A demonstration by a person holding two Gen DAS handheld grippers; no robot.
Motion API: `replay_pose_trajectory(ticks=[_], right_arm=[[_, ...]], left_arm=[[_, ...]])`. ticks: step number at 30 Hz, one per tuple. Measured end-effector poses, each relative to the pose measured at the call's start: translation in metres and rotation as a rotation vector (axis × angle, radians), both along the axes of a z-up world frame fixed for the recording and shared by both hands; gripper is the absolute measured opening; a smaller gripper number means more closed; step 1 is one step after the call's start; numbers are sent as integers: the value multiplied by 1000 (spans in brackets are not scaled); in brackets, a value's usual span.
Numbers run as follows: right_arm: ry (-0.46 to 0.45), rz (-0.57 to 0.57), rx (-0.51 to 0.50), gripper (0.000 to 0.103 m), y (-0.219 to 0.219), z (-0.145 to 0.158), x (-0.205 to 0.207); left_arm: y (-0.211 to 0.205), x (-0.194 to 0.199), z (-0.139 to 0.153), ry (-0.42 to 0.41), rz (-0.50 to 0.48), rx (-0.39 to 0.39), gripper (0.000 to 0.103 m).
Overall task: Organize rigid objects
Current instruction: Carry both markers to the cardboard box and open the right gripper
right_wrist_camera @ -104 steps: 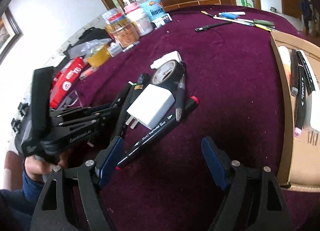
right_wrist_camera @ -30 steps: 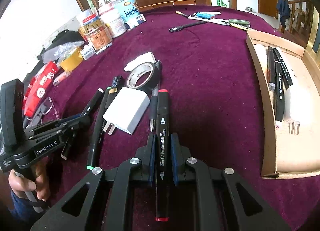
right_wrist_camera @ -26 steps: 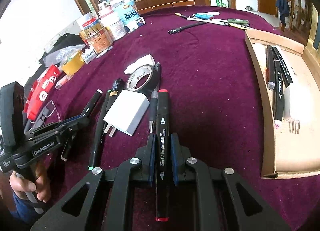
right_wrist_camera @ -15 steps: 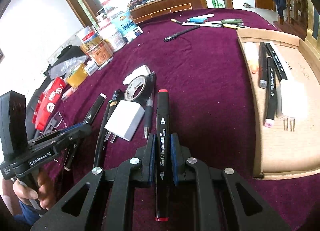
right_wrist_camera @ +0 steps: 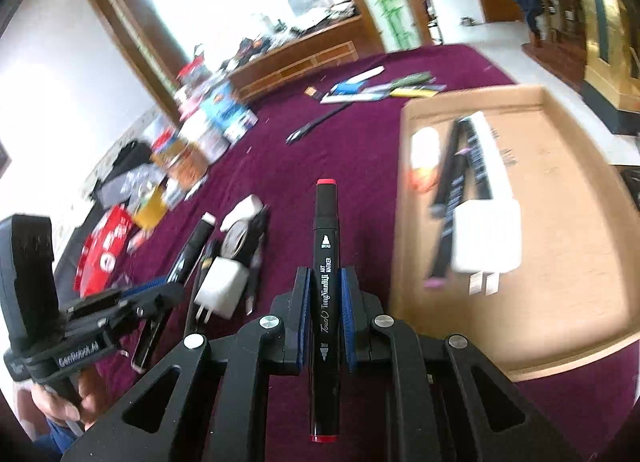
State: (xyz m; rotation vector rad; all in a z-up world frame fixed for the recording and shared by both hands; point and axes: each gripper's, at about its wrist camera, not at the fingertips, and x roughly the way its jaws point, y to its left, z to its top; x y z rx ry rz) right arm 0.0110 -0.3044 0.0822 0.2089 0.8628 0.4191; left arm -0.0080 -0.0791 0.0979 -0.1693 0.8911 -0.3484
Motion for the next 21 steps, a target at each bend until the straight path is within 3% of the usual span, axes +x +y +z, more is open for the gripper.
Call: replay_pose_trajectory(ticks=[10, 15, 21], right_arm=[[4, -149, -14, 13, -60, 20, 38], [43, -232, -63, 13, -87, 11, 75], [125, -278, 11, 13, -123, -19, 102]], left_arm=[[-87, 27, 12, 26, -149, -30, 13], [-135, 41, 8, 54, -220, -43, 14], [-180, 55, -14, 105, -258, -64, 14]])
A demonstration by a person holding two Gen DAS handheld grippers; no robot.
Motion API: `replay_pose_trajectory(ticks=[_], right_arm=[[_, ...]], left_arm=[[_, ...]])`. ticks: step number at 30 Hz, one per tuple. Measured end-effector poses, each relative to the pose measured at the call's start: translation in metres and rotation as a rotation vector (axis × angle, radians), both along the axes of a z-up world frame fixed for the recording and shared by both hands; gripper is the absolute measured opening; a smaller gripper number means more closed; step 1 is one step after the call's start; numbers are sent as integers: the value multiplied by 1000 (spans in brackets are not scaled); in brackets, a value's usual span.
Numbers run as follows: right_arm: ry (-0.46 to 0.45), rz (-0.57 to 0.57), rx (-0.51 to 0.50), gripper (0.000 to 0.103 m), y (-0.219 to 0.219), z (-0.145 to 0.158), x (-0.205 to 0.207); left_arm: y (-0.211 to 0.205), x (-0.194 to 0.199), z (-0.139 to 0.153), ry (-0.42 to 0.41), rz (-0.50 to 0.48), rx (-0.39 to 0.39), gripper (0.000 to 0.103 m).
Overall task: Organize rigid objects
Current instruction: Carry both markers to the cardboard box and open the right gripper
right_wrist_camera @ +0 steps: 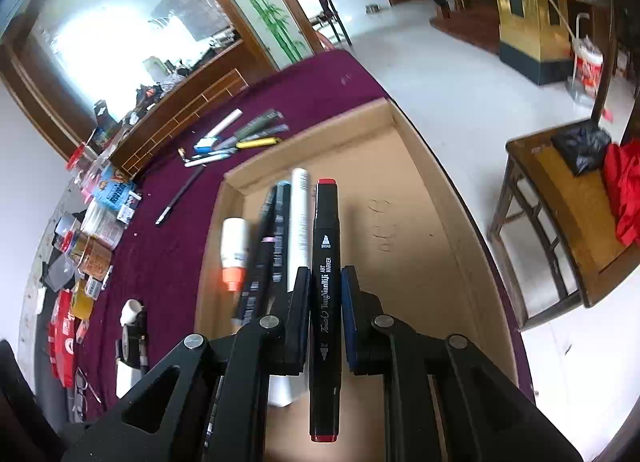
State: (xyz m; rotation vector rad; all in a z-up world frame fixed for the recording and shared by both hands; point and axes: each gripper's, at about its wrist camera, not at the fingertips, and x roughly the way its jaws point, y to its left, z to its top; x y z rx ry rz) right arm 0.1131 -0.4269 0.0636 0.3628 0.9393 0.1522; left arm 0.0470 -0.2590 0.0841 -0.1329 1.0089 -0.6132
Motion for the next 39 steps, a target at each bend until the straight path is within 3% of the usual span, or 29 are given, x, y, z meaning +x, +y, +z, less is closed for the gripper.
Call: replay_pose_trajectory(ticks=[7, 19, 26, 34, 39], right_arm=[[14, 20, -29, 13, -5, -9, 3], [41, 13, -21, 13, -7, -16, 4], [61, 19, -34, 13, -4, -21, 4], [51, 106, 43, 16, 8, -19, 2], [23, 86, 55, 19, 5, -14, -1]], left_arm=[[-21, 14, -18, 49, -1, -14, 14], [-30, 16, -31, 3, 30, 31, 14], [-26, 13, -33, -8, 21, 12, 14], [-18, 10, -31, 3, 4, -16, 14], [-16, 10, -30, -7, 3, -10, 14]])
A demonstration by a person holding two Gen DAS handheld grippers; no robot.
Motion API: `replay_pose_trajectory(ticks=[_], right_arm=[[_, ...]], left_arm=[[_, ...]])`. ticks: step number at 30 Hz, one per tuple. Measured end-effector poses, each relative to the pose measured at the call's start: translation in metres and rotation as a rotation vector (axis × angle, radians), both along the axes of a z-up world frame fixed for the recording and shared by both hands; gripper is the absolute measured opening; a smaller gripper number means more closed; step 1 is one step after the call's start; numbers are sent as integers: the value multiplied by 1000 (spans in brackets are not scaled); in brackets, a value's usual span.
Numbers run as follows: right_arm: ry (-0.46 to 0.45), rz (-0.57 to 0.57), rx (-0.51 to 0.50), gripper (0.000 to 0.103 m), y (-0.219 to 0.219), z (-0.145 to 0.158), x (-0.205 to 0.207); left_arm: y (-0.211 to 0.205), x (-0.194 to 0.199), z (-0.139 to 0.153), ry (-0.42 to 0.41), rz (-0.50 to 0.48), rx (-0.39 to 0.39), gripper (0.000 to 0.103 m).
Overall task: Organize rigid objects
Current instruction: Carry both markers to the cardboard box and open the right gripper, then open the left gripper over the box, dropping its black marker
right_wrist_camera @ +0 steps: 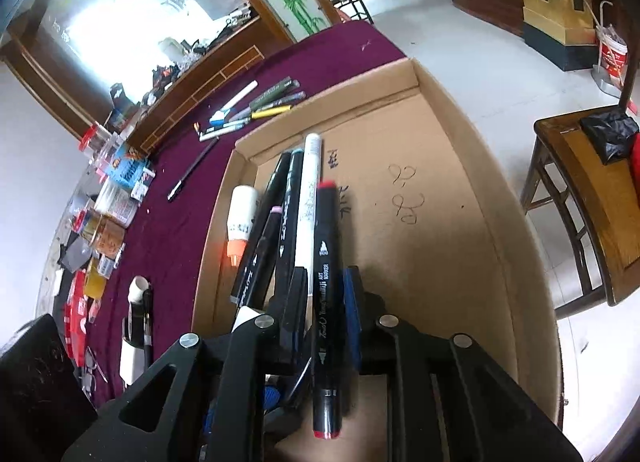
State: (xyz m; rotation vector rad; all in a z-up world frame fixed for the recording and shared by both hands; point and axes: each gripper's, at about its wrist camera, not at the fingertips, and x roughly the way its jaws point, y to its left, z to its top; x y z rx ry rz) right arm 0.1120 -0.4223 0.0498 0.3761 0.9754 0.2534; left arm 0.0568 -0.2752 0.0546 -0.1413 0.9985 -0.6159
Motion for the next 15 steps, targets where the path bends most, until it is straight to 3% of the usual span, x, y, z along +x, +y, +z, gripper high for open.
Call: replay_pose_trajectory(ticks=[3, 15], right_arm=[[-7, -20, 22, 23, -4, 1, -1], [-40, -46, 36, 23, -10, 5, -3]], left_arm=[[1, 1, 1, -2, 1, 0, 14], [5, -19, 19, -22, -30, 4, 15]])
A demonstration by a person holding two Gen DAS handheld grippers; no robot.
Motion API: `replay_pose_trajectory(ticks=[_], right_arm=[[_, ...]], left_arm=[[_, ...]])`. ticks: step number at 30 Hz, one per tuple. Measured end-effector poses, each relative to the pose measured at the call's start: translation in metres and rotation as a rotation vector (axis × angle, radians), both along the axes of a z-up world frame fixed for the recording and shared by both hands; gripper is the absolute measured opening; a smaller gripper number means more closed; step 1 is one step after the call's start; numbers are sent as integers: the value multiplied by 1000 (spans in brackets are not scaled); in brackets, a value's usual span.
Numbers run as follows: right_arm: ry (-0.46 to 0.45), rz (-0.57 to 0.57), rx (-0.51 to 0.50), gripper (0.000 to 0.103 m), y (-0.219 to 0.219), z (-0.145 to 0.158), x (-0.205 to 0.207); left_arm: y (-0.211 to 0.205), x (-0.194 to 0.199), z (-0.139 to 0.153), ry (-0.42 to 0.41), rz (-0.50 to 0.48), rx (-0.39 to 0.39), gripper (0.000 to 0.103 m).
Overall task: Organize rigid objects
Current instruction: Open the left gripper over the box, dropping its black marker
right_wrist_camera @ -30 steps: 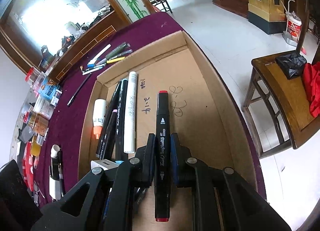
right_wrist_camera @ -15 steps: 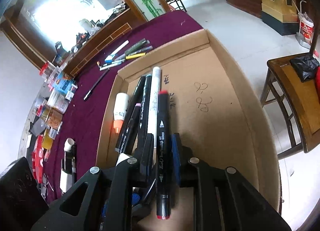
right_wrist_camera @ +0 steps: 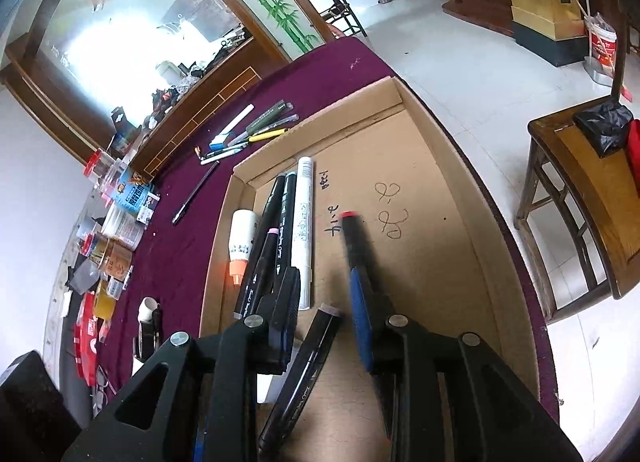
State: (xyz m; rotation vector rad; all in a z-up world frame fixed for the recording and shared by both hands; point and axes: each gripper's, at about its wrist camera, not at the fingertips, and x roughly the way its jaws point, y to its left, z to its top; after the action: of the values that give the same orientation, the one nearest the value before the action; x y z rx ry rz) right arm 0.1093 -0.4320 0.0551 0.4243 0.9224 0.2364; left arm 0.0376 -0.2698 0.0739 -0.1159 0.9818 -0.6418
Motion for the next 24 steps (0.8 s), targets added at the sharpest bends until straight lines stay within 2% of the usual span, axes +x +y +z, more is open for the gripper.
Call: replay_pose_trajectory(ticks=[8, 16, 20, 24], right_arm=[[-57, 27, -26, 23, 9, 7, -4], [-96, 65, -39, 23, 19, 12, -9], [-122, 60, -39, 31, 19, 15, -13], [-122, 68, -36, 31, 21, 15, -12]], left_arm=[[31, -22, 17, -30, 35, 9, 15], [99, -48, 16, -35, 148, 7, 15], [151, -66, 8, -28, 254, 27, 15], [215, -85, 0, -20, 405, 46, 15]])
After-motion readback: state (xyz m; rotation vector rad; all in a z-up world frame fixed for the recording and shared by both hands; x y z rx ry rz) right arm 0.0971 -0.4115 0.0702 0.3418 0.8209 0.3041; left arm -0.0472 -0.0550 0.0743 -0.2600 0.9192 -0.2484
